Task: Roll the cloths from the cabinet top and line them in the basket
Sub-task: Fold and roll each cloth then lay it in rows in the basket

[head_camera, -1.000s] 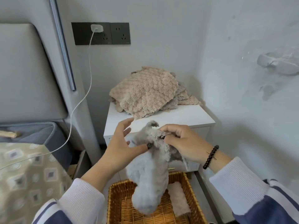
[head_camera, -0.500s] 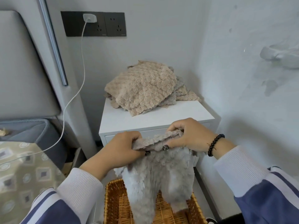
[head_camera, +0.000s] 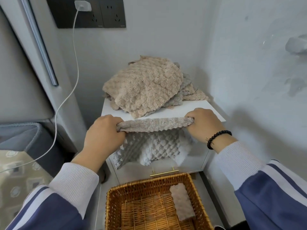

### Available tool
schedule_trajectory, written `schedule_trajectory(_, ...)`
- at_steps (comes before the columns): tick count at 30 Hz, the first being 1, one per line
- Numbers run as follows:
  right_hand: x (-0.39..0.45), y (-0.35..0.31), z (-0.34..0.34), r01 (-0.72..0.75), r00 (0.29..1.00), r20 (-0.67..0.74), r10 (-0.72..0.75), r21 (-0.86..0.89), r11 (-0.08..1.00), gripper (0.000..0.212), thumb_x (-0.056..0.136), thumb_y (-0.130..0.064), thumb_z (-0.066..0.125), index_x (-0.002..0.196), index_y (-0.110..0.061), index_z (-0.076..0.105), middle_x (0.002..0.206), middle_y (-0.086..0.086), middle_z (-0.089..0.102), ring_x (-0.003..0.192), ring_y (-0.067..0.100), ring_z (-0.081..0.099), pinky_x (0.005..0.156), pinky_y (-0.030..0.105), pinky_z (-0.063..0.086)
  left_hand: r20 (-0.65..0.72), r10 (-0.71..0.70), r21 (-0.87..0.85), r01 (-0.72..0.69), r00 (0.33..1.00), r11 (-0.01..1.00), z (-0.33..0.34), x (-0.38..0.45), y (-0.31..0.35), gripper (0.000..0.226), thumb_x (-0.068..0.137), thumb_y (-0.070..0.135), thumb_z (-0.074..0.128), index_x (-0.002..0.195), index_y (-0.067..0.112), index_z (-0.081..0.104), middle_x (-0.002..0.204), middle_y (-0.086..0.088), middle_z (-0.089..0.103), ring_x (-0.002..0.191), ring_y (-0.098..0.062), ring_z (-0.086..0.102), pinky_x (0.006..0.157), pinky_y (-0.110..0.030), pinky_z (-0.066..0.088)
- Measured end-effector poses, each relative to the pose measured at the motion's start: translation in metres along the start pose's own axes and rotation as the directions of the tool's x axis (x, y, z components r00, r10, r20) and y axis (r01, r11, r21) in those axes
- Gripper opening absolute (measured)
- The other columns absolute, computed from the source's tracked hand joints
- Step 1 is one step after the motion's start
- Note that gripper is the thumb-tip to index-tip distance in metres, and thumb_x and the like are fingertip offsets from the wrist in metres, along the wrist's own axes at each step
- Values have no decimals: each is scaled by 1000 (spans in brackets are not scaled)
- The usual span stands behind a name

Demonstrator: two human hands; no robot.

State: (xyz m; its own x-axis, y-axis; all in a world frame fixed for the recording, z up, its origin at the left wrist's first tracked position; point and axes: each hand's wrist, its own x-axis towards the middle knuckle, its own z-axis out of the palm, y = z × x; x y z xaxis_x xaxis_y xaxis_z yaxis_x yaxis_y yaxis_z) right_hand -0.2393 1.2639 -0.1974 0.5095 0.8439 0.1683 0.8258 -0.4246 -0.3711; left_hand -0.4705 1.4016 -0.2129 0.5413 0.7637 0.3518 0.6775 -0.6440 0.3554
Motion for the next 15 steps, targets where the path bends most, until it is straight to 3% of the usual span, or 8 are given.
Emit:
schedule_trajectory(2, 4, -1, 3, -25, 999, -42, 25, 3, 1000, 27, 80, -5, 51, 94, -18, 70, 87, 2, 61, 83, 26, 57, 66, 32, 48, -51, -1, 17, 1, 999, 1000, 1, 4, -3, 37, 75, 12, 58, 48, 27, 38, 72, -1, 45, 71, -24, 48, 52, -28, 32)
schedule_trajectory(4, 11, -1, 6, -66, 994, -85, 67, 10, 998, 17, 81, -9, 49, 66, -14, 54, 65, 1, 52, 67, 24, 51, 53, 27, 36, -69, -38, 47, 42, 997, 998, 1, 9, -7, 33, 80, 19, 60, 52, 28, 45, 83, -1, 45, 76, -22, 49, 54, -30, 36)
schedule_trajectory(6, 18, 1, 8, -101, 988, -109, 109, 85, 991, 18, 82, -11, 46, 64, -12, 50, 61, 3, 52, 62, 25, 55, 52, 30, 41, -64, -76, 82, 81, 995, 993, 2, 15, -14, 29, 83, 23, 62, 56, 21, 52, 85, -1, 44, 73, -22, 51, 55, -33, 43)
schedule_trajectory(9, 25, -4, 9, -185, 977, -45, 209, 317, 930, 33, 85, -9, 41, 109, -14, 63, 71, 4, 63, 55, 20, 68, 52, 29, 48, -39, -137, 68, 139, 990, 988, 4, 25, -23, 34, 84, 18, 58, 54, 12, 44, 68, -6, 46, 55, -27, 50, 49, -31, 42)
schedule_trajectory(10, 28, -5, 10, -224, 969, 1, 247, 424, 878, 44, 88, -7, 41, 127, -18, 56, 75, 4, 65, 53, 17, 69, 48, 26, 45, -15, -176, 35, 176, 984, 984, 4, 28, -23, 31, 85, 16, 55, 56, 11, 45, 62, -7, 51, 51, -27, 53, 49, -32, 45)
schedule_trajectory(12, 35, -9, 10, -320, 937, 107, 332, 642, 697, 55, 91, -1, 43, 143, -19, 41, 85, 6, 70, 58, 22, 71, 43, 24, 43, 75, -278, -142, 286, 958, 948, 4, 36, -20, 21, 88, 11, 47, 71, 9, 58, 65, -8, 64, 50, -22, 66, 59, -37, 56)
schedule_trajectory(14, 43, -12, 9, -408, 893, 222, 391, 768, 494, 55, 94, -1, 42, 146, -21, 34, 85, 7, 74, 75, 33, 73, 52, 29, 47, 205, -386, -436, 437, 899, 787, 4, 43, -13, 23, 93, 4, 41, 91, 5, 64, 82, -10, 68, 57, -23, 71, 69, -41, 60)
schedule_trajectory(15, 48, -14, 9, -436, 873, 271, 405, 805, 402, 56, 96, -2, 41, 147, -20, 29, 96, 15, 73, 82, 35, 72, 57, 30, 50, 256, -419, -559, 487, 871, 671, 5, 48, -11, 25, 95, 3, 39, 98, 5, 64, 90, -8, 68, 62, -25, 73, 73, -42, 60)
